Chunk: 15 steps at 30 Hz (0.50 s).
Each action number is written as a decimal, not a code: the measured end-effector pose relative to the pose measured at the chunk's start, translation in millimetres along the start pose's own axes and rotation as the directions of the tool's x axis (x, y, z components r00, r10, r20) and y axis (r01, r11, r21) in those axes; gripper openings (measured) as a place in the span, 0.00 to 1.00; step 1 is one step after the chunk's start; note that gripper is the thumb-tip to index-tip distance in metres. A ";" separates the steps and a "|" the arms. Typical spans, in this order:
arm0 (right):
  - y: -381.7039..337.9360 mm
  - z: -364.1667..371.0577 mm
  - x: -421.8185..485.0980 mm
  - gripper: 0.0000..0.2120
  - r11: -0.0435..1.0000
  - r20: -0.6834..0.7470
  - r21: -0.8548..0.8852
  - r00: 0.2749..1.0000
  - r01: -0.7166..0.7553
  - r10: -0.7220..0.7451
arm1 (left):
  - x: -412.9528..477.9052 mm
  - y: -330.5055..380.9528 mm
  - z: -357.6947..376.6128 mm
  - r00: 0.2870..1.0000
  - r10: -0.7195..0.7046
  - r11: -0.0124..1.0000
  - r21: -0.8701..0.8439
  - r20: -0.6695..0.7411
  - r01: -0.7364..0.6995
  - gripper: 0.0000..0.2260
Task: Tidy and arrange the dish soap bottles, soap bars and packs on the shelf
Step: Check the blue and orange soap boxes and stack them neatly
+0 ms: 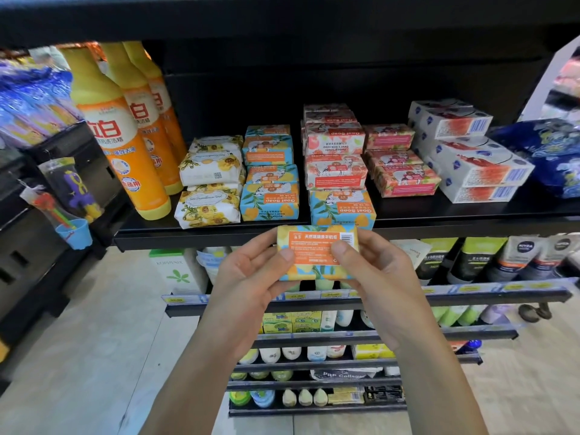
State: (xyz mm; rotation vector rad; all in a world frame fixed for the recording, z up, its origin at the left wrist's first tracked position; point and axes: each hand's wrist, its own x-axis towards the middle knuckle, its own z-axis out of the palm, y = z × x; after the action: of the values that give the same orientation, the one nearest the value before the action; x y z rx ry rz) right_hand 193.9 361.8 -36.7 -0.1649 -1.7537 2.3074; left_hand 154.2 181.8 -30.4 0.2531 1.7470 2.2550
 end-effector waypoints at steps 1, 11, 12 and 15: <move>0.2 -0.5 -0.2 0.22 1.000 0.005 0.001 1.000 0.009 -0.009 | -0.1 0.1 -0.1 1.000 -0.003 1.000 0.000 -0.001 0.003 0.22; 7.8 -7.8 -2.7 0.26 0.989 0.024 -0.002 0.989 0.146 -0.146 | -1.7 -2.0 -0.6 0.998 -0.018 1.000 0.004 0.059 0.018 0.22; 8.0 -8.7 -2.9 0.26 0.987 0.027 -0.011 0.987 0.162 -0.161 | -2.2 -1.3 0.2 0.998 -0.025 1.000 0.006 0.057 0.025 0.21; 9.0 -11.6 -3.2 0.25 0.979 0.043 -0.024 0.979 0.201 -0.200 | -3.3 0.3 3.6 0.997 -0.048 0.999 -0.002 0.053 0.048 0.24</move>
State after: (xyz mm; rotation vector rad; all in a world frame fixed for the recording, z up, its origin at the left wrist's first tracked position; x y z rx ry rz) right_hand 198.6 369.6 -48.7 0.0524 -1.7354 2.1574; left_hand 158.4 184.0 -29.1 0.2648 1.7050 2.1972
